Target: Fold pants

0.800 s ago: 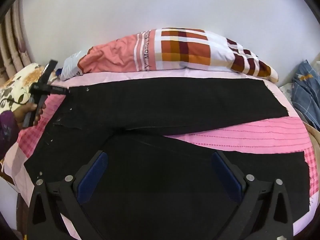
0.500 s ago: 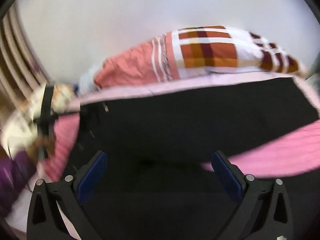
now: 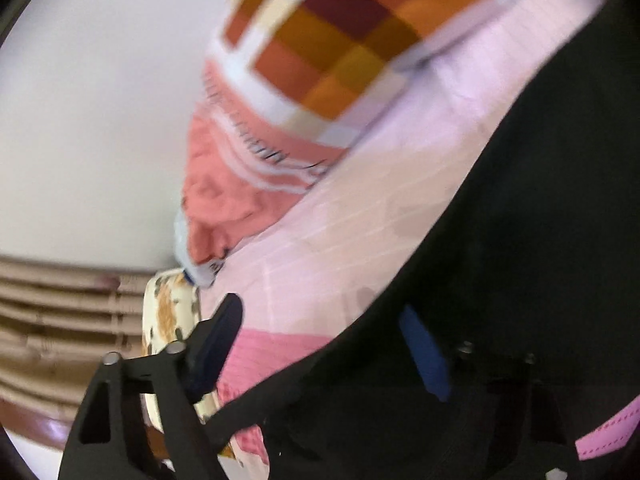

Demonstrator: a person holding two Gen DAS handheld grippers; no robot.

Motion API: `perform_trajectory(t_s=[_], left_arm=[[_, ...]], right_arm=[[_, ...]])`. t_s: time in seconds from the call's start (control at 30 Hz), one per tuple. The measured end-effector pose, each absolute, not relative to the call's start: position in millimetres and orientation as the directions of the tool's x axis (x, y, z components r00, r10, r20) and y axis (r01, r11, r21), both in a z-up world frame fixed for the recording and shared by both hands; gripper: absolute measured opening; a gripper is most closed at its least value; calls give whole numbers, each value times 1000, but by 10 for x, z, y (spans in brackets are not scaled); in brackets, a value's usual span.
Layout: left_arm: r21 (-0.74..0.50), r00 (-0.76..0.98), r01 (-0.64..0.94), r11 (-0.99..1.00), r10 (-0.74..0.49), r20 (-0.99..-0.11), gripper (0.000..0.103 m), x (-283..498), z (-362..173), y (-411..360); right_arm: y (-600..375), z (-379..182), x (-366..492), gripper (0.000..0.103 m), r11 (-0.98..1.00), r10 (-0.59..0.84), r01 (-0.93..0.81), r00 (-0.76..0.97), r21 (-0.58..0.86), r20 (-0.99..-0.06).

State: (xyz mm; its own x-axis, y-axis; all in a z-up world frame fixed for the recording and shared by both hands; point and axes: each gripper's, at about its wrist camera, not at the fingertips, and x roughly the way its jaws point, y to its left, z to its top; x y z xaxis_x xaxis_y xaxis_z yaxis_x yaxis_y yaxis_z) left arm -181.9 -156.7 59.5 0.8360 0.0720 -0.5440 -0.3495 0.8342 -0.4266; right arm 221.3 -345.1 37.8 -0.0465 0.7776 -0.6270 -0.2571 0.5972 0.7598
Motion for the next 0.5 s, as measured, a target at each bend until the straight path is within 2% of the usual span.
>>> perform_trajectory(t_s=[0.03,0.07,0.33,0.5], left_arm=[[-433,836,-353,830,72,-544,15,-1835,600,-1590],[-438,832,-363,822,75,-550,15,-1804,635,-1610],[-430,778,-432,793,86,-622,16,-1810,759,-1538],[-414,730,-475,777,85,-678,16,-2098,658,-1702]], right_arm=[[-3452,362,2230,37,612,768,-253,-39,749,-640],[-3479,382,2199,11,636,749,-261,-17,726,-663],[-4033,549,1543,8,624,757,-365,66,691,-650],[-4704,393,878,8,593,788,-325,48,737,-613]])
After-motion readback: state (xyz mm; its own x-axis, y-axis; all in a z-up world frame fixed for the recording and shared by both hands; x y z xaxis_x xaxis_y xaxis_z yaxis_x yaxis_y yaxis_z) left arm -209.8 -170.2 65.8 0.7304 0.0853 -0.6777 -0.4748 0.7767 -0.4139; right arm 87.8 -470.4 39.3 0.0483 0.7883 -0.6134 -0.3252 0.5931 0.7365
